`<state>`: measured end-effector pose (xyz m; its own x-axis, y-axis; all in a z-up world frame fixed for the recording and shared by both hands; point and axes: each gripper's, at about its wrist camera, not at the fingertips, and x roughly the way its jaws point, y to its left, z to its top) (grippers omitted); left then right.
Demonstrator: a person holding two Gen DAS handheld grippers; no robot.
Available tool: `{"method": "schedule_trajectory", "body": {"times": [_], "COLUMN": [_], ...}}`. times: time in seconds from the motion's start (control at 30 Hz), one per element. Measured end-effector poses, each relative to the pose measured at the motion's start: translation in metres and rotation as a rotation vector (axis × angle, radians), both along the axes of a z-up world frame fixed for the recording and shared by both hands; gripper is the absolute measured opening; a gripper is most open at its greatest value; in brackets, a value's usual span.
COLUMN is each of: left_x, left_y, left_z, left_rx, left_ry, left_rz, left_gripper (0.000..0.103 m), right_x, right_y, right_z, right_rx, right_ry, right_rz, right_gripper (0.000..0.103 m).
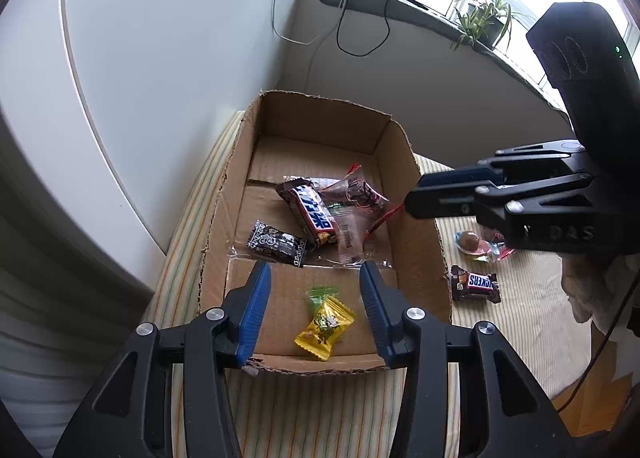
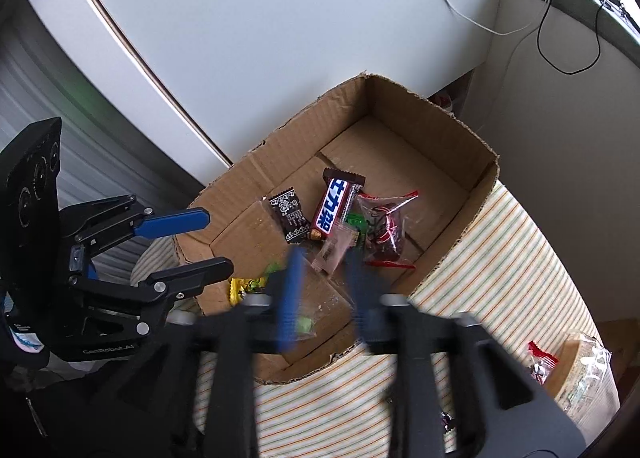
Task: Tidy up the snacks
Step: 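Open both grippers to drop the yellow candy and pink wrapper into the box, then move the left gripper to the Snickers bar while the right approaches the red-wrapped packet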
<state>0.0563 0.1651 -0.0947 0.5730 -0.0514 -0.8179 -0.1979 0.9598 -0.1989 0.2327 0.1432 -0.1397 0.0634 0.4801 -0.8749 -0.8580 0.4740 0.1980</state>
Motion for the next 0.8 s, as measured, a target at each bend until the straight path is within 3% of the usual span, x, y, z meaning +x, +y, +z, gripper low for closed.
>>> {"method": "schedule_trajectory", "body": {"times": [0.07, 0.4, 0.8], "left_x": [-0.001, -0.001, 0.006], "left_y": [0.001, -0.004, -0.04], "left_z": [0.0, 0.004, 0.011], "left_rx": [-0.005, 0.001, -0.012], "left_ry": [0.0, -0.009, -0.027], "left_rz": [0.003, -0.004, -0.076], "left_gripper": [0.045, 0.045, 0.045], "right_x": [0.0, 0.007, 0.027], "right_y": [-0.004, -0.025, -0.102], "right_z": [0.004, 0.01, 0.021], "right_rx": [0.025, 0.026, 0.055], "right_ry": [-0.012, -0.029, -0.029], "right_rz": [-0.008, -0.054, -0.19], "right_gripper": [0.06, 0.061, 0.061]}}
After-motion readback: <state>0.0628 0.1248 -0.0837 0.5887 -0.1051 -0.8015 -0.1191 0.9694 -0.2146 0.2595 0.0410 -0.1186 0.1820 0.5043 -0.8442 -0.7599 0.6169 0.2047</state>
